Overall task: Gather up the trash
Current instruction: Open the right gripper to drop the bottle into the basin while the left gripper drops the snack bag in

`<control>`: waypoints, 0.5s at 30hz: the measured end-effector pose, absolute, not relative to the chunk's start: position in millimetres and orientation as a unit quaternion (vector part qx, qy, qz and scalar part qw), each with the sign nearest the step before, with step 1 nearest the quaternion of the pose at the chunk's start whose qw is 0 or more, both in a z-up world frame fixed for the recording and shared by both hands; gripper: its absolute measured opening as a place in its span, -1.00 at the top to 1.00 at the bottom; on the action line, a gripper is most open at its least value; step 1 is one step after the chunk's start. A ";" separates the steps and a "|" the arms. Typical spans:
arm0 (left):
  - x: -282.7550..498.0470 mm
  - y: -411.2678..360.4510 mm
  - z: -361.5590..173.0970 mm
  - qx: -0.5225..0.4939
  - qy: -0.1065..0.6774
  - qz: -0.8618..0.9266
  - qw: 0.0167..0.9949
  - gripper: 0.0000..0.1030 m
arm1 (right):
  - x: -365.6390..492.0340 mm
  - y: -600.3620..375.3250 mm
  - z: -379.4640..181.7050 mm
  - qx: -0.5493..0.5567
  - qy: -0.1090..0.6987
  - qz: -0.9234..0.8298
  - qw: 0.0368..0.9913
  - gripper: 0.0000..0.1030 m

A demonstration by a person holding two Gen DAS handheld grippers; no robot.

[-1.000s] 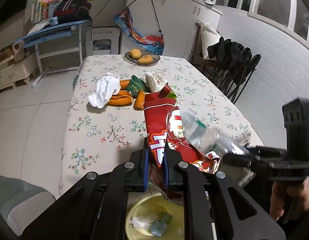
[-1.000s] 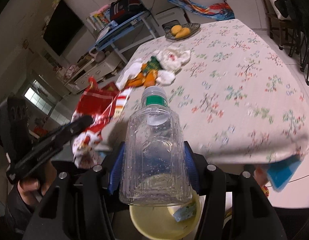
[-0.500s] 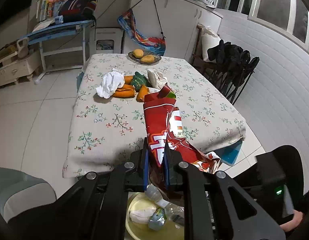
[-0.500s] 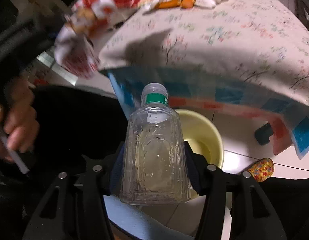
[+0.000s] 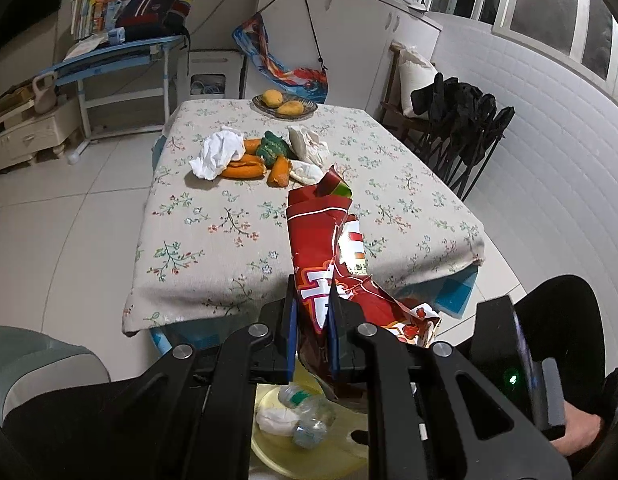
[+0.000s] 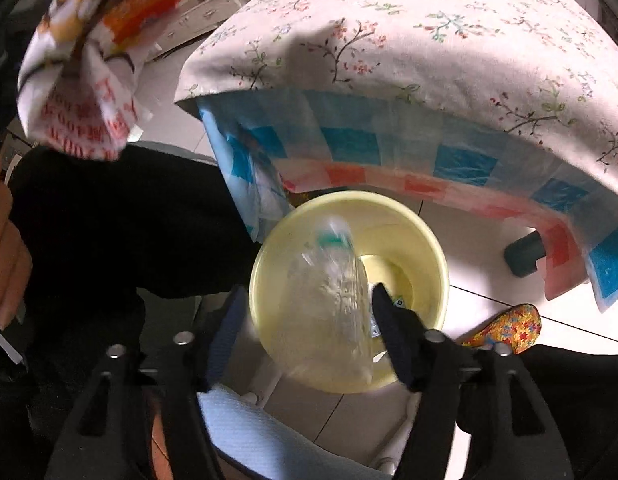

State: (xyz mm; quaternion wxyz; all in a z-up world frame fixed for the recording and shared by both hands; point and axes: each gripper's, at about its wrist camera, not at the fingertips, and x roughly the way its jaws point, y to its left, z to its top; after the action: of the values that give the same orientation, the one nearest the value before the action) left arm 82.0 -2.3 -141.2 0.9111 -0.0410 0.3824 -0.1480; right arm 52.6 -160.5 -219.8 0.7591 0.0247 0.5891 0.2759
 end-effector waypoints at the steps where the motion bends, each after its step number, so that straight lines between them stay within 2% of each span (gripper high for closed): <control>1: 81.2 -2.8 -142.3 -0.039 0.385 -0.147 0.910 0.76 | 52.6 -162.8 -218.4 0.029 0.586 0.275 0.761 -0.28; 6: 79.1 -7.0 -147.3 -0.028 0.397 -0.148 0.906 0.76 | 52.3 -177.4 -199.7 0.062 0.558 0.257 0.787 -0.33; 15: 72.5 -23.6 -164.5 0.016 0.443 -0.162 0.882 0.76 | 55.2 -220.0 -160.7 0.127 0.457 0.202 0.857 -0.48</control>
State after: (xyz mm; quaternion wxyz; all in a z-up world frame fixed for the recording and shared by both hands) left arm 72.5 -23.6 -164.5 0.8818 0.0163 0.4429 -0.1616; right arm 55.2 -220.0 -160.7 0.8571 0.1273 0.4566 0.2019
